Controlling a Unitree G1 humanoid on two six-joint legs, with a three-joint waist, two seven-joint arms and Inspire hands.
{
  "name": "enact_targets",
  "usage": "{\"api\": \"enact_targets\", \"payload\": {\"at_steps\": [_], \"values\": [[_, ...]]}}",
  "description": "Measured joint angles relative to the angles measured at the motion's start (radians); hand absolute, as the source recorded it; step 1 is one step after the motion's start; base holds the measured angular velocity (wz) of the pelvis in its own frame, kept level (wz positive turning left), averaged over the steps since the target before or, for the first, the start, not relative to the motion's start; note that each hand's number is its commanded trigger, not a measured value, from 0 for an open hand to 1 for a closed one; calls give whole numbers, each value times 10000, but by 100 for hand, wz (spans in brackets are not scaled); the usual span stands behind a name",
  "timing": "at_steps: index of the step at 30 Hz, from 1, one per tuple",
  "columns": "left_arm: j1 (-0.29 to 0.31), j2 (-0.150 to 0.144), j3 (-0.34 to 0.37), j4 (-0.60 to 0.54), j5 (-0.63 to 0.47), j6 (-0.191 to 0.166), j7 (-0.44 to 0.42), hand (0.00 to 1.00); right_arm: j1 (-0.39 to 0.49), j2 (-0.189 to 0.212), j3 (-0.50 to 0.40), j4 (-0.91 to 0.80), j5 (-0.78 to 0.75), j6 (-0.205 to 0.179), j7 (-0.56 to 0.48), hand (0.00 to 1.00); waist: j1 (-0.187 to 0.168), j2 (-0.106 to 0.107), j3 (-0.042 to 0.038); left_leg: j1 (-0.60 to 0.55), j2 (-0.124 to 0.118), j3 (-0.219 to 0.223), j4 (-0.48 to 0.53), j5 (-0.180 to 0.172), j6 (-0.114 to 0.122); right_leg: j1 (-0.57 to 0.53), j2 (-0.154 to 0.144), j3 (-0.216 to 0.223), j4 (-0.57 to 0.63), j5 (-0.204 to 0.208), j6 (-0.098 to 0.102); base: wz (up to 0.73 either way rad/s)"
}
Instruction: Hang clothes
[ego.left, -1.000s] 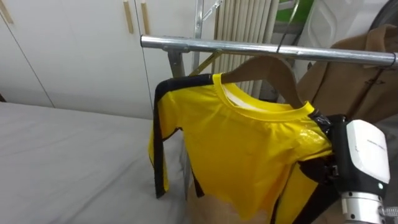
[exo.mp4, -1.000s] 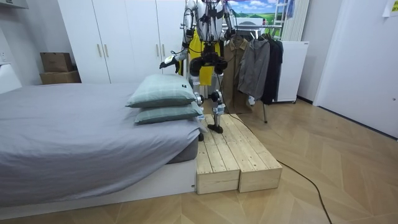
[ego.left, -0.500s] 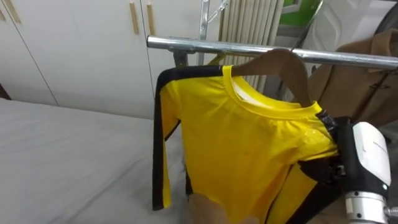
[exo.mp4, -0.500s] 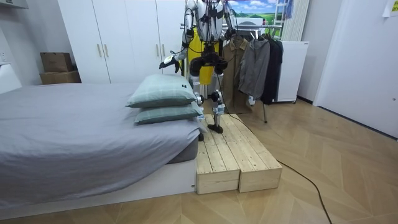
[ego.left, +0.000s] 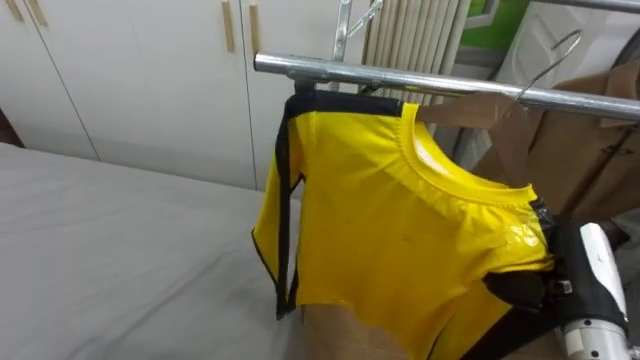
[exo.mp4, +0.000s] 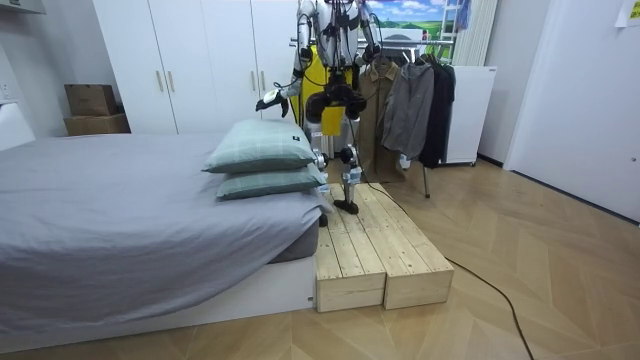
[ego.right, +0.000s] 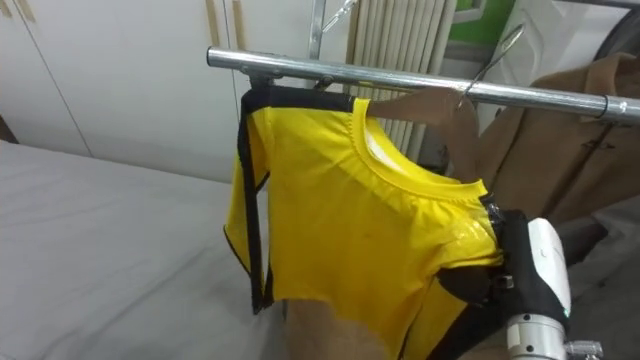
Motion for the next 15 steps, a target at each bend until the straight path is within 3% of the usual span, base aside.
{"api": "enact_targets", "payload": {"at_steps": [13, 15], "values": [[34, -4, 23, -599, 973, 27, -133, 0, -123, -12, -169, 910, 12, 182, 317, 100, 208, 0, 0, -5, 7, -66, -1, 0, 0, 7, -12, -70, 9, 7, -12, 1], [37, 4, 5, -716, 1045, 26, -134, 0, -557, -12, -200, 1576, 13, 222, 444, 100, 184, -3, -1, -2, -2, -182, 0, 1, -3, 20, -12, -69, 23, 7, -12, 2]]}}
